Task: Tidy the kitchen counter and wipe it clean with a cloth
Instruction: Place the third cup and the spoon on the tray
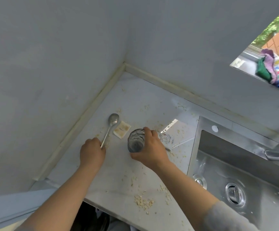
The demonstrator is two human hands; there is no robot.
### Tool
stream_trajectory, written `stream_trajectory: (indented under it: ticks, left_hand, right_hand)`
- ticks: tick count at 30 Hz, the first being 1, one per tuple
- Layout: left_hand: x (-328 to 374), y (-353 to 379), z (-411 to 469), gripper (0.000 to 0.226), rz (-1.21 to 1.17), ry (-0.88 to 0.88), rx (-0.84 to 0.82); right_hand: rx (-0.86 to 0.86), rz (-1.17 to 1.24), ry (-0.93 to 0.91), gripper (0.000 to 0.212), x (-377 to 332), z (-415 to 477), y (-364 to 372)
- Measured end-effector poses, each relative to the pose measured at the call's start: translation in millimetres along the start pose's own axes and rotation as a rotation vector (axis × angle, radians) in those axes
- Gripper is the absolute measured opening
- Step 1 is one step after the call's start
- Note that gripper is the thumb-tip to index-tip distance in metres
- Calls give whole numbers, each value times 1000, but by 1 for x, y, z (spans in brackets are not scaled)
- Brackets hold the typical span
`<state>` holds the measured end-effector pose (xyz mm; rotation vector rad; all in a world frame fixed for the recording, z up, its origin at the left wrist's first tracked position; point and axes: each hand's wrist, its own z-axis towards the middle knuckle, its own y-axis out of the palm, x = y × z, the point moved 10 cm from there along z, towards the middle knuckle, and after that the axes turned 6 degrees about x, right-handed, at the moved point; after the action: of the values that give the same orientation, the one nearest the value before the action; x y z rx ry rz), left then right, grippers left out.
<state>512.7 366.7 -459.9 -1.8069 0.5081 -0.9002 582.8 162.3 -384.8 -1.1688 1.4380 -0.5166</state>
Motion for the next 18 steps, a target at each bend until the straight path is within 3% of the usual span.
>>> stream_trajectory:
  ticks: [8,10,15,18]
  left_hand:
    - [12,1,4,18,-1,48,-90]
    - [18,-4,0,7,-166,37,-55]
    - [40,0,-26,14,-607,-82,-164]
    - [68,-6,-49,5,-709,-39,-131]
  right_hand:
    - [125,222,106,97,23,-39,-41]
    - [153,256,144,96,36,-53,-52]
    - [269,319,239,89,79,-95,-83]
    - [329,340,297,90,110,-125,-99]
